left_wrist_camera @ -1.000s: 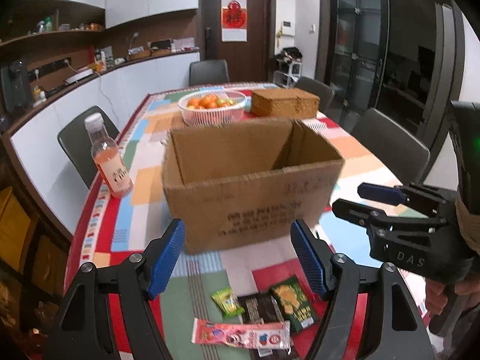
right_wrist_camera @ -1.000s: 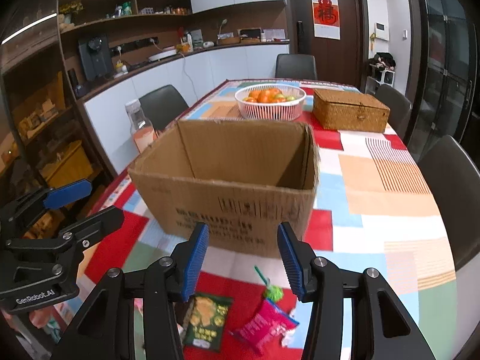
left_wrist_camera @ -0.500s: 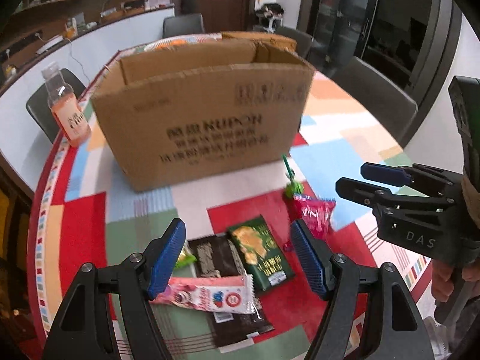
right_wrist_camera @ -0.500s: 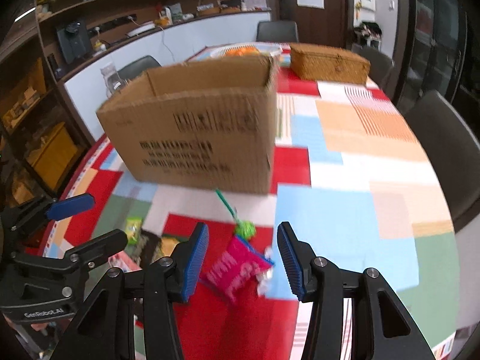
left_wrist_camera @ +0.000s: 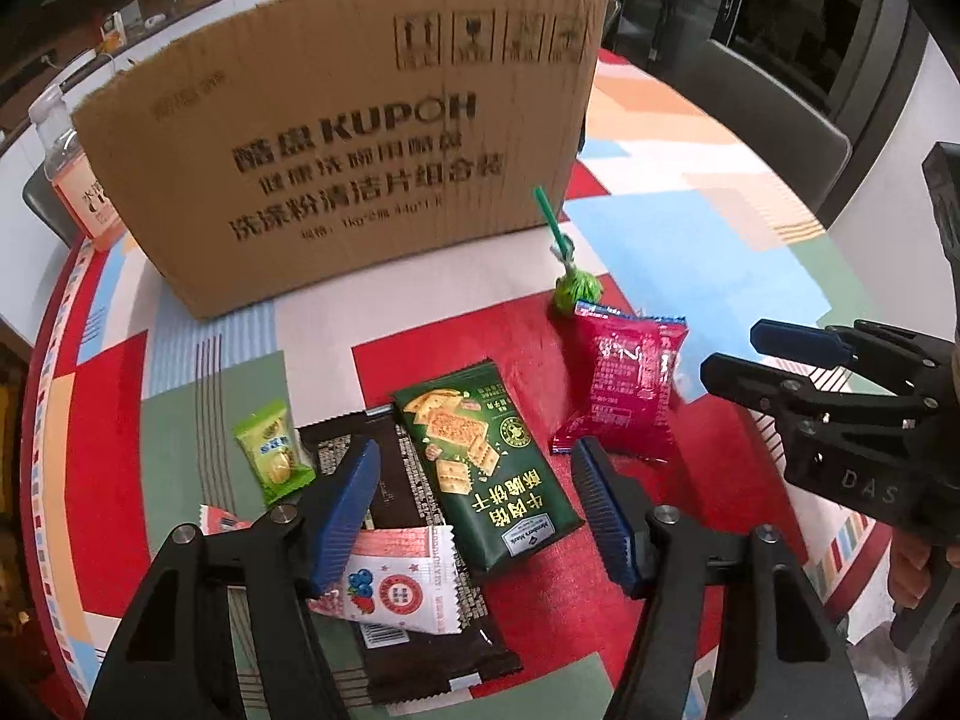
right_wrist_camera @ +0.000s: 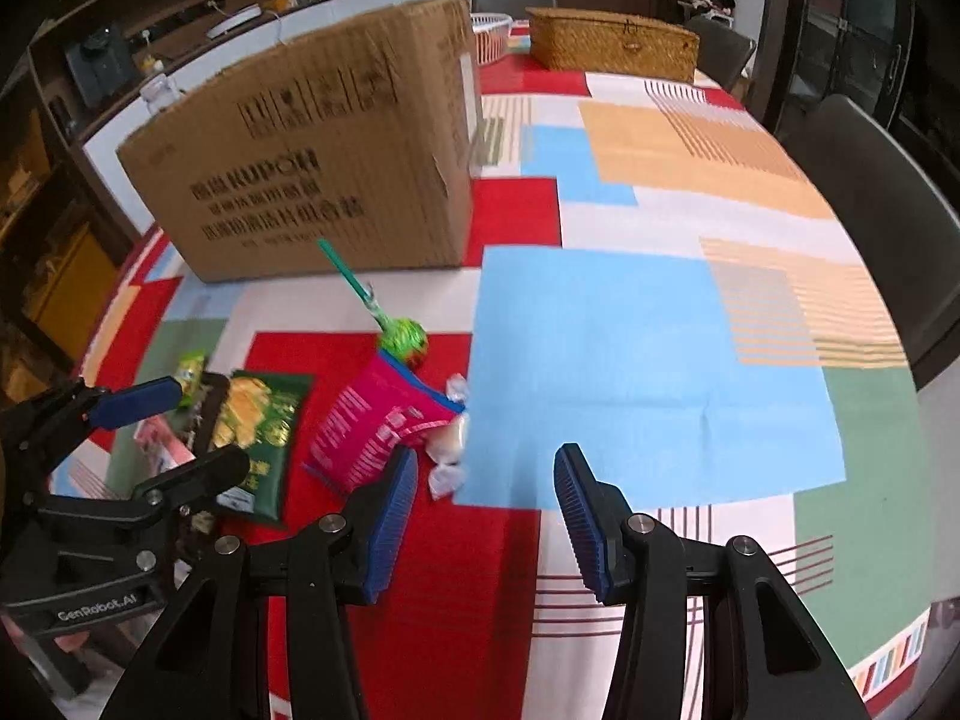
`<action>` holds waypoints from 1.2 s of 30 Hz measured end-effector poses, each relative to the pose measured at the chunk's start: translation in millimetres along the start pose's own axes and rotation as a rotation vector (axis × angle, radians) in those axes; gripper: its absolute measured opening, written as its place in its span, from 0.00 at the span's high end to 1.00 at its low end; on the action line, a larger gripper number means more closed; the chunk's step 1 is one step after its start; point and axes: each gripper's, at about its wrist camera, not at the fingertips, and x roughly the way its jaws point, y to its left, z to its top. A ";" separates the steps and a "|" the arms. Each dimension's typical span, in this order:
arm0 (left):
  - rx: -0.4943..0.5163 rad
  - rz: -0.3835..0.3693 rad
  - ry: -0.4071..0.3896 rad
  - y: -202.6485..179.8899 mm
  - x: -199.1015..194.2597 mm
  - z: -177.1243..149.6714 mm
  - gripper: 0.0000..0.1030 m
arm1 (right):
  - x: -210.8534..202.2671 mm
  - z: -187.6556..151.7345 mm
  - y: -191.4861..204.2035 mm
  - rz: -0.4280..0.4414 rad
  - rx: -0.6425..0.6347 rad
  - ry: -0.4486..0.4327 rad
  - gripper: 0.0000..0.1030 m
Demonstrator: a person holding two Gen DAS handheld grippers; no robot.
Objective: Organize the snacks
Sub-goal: 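Grasp the green cracker packet with the left tool while the right tool reaches toward the white candy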
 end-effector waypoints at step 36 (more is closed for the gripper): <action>0.053 -0.006 -0.027 -12.6 44.1 15.0 0.57 | 41.5 16.3 8.6 0.028 -0.036 0.009 0.81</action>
